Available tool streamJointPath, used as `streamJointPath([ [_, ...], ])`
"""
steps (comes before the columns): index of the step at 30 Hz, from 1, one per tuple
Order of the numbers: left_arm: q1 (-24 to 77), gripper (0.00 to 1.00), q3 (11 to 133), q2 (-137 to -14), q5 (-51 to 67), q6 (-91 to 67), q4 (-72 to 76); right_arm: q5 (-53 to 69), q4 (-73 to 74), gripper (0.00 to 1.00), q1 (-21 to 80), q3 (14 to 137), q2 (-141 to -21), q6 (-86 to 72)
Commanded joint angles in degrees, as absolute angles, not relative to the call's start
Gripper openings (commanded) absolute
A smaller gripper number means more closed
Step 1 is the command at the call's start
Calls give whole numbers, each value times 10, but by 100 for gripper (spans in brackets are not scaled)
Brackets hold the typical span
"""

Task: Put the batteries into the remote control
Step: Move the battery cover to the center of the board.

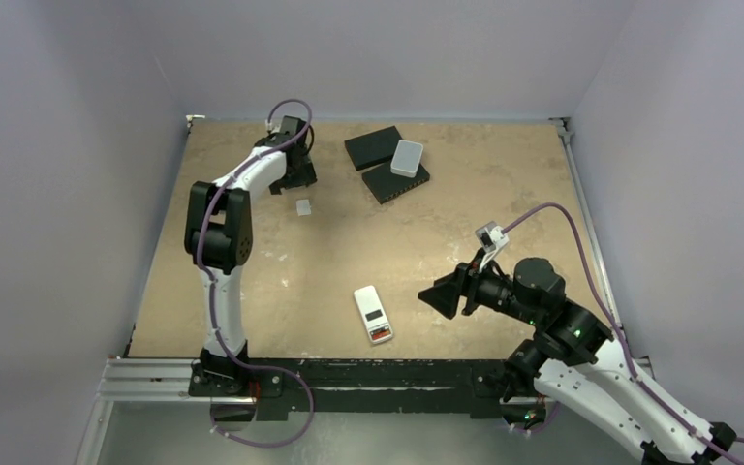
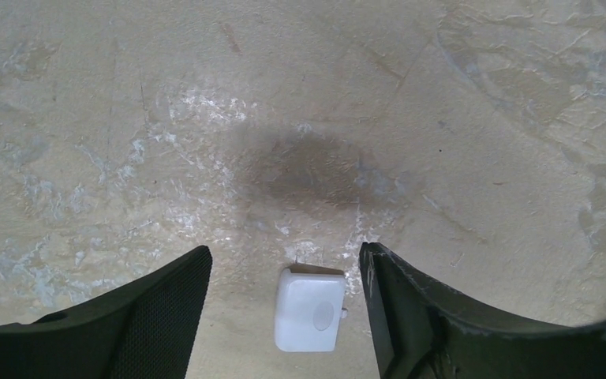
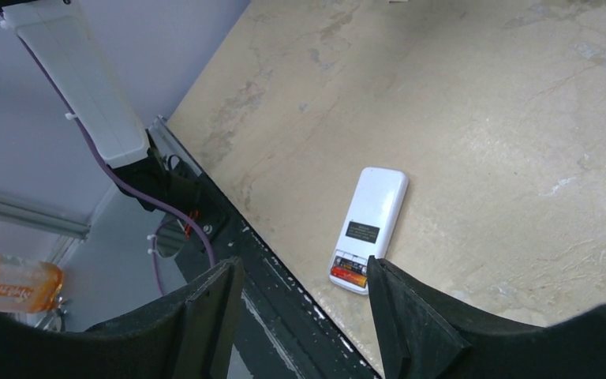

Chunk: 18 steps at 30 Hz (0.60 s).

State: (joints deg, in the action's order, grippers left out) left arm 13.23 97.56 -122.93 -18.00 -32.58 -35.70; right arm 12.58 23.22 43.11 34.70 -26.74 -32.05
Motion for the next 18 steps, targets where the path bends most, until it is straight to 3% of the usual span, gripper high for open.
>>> streamJointPath([
  [1, 129, 67, 960, -1229, -166, -341, -346, 132, 232, 67, 431, 348, -260, -314],
  [18, 124, 62, 927, -1222, -155, -343, -339, 126, 242, 67, 431, 351, -247, -322],
])
